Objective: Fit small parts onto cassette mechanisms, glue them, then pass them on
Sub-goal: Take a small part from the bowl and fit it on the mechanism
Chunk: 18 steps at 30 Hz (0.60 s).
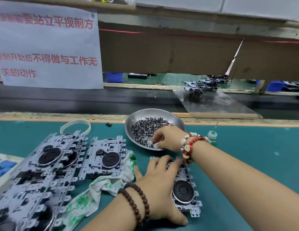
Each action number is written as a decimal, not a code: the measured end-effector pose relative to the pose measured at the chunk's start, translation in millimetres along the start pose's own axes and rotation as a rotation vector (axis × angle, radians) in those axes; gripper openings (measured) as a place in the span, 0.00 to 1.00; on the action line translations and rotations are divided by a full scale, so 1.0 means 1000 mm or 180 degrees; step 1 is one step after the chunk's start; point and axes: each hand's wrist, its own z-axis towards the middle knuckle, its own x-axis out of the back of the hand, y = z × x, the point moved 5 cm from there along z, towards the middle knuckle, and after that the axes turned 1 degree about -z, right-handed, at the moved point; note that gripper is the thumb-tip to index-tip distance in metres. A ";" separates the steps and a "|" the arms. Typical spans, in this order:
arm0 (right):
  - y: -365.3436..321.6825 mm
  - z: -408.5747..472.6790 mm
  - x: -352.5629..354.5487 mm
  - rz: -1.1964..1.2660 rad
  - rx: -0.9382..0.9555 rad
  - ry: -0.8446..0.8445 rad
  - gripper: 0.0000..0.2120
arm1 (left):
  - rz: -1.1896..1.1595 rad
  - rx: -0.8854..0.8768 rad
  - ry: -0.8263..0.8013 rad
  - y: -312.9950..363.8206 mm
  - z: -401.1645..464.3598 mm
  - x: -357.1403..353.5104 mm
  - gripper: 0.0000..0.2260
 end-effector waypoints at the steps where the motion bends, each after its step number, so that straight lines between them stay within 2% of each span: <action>1: 0.002 0.003 0.000 -0.0026 -0.0007 -0.0032 0.11 | -0.0012 -0.0012 0.0012 -0.003 -0.001 0.000 0.55; 6: 0.002 0.012 -0.004 -0.0182 -0.0010 -0.0050 0.08 | -0.0064 -0.0131 0.0111 -0.007 -0.003 0.000 0.56; 11: 0.005 0.012 -0.004 0.0072 0.0029 0.0186 0.06 | -0.0016 -0.0252 0.0246 -0.006 -0.004 0.000 0.56; 18: 0.018 -0.008 0.014 0.0861 -0.0117 0.1120 0.05 | 0.0070 -0.0276 0.0347 -0.006 -0.007 0.000 0.57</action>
